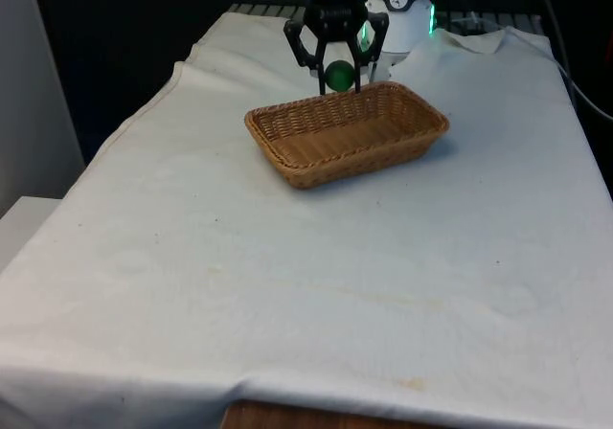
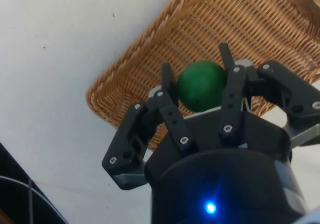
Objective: Pick up the ball and place it into the basket.
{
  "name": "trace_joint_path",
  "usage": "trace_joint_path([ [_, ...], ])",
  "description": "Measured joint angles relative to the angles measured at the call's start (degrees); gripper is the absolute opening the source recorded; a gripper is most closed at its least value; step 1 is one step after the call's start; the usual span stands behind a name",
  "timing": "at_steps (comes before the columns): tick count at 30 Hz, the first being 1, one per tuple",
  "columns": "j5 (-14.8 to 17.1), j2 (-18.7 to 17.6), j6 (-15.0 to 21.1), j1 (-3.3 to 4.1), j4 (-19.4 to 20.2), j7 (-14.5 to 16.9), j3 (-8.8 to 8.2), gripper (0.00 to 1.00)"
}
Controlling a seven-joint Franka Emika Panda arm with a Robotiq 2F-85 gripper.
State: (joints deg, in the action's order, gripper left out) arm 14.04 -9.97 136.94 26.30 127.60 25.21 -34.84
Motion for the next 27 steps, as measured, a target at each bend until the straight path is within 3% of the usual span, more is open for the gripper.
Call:
trace_joint_path([
  [12,0.23,1.72,6.13,0.0,6.65,-0.06,0.69,0.0],
  [17,1.49,1.49,11.34,0.0,11.29,-0.23,1.72,0.0],
  [27,4.76,-0.46,17.02,0.0,15.7,-0.23,3.32,0.0],
])
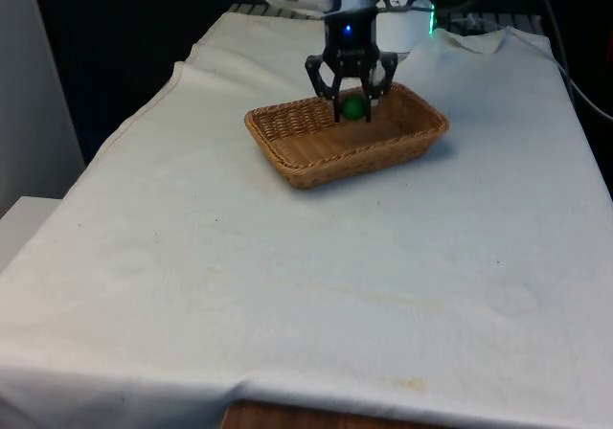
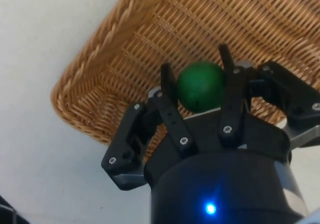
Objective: Pick up the ball and place it into the basket.
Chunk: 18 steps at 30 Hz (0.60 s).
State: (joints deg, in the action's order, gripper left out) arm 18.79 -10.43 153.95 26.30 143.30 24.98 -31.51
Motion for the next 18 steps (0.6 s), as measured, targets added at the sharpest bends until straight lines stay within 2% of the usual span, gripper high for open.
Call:
trace_joint_path([
  [10,4.76,-3.27,5.04,0.06,2.58,-0.11,2.64,0.0],
  [15,5.04,-3.44,5.16,0.0,2.58,-0.11,2.58,0.0],
  [16,5.04,-3.44,5.16,0.0,2.58,-0.11,2.58,0.01],
  [18,5.04,-3.44,5.16,0.0,2.58,-0.06,2.58,0.13],
])
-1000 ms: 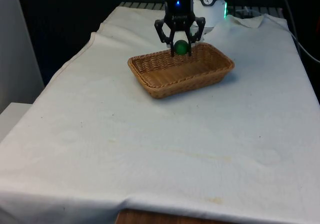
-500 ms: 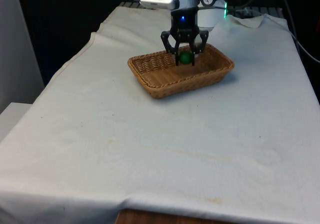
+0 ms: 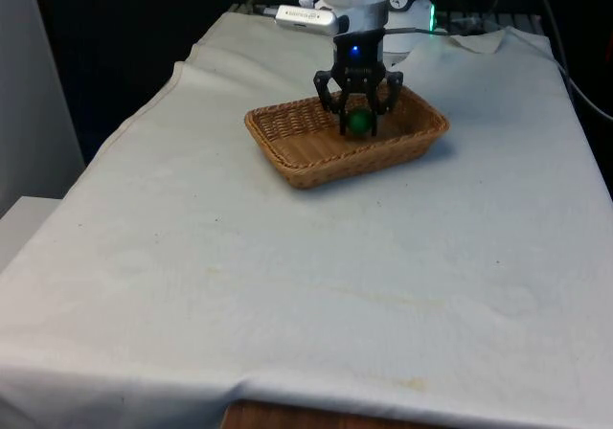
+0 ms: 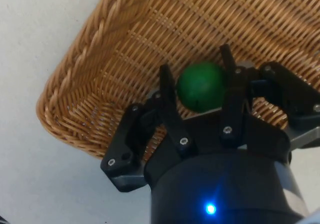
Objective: Pick up the ball and place it into the basket.
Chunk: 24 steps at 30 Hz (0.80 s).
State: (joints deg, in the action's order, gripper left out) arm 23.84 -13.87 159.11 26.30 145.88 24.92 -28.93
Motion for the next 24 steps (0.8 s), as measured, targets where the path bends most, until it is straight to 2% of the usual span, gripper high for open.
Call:
trace_joint_path([
  [10,0.0,0.0,-0.06,0.0,-0.11,0.17,0.0,0.98],
  [20,0.0,0.29,-0.11,0.0,-0.4,0.06,0.0,1.0],
  [24,-0.57,2.18,-0.86,0.0,-0.63,-0.52,-0.06,1.0],
])
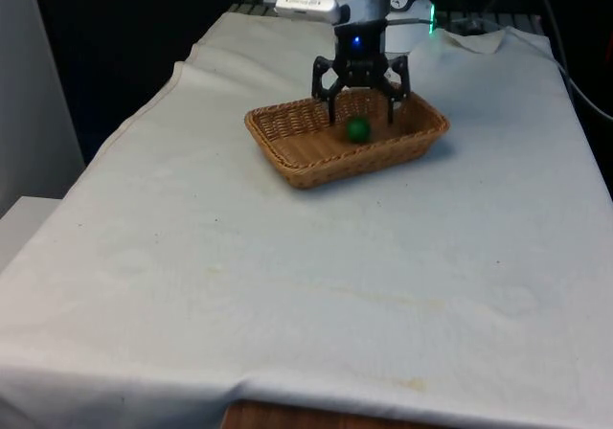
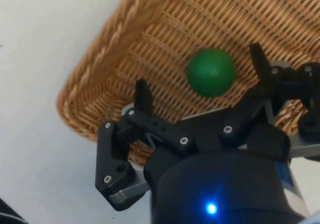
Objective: Pick up the ball and place it into the basket.
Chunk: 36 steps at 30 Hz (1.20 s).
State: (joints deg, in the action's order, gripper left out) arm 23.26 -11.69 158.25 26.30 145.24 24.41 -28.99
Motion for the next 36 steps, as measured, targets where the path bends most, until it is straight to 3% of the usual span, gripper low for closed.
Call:
trace_joint_path([
  [9,-2.81,3.27,-1.49,0.0,0.0,-2.35,-0.06,1.0],
  [21,-9.74,8.08,-5.16,0.0,-1.72,-7.85,0.06,1.0],
  [36,-13.41,8.77,-9.11,0.06,-6.59,-10.94,1.26,1.0],
])
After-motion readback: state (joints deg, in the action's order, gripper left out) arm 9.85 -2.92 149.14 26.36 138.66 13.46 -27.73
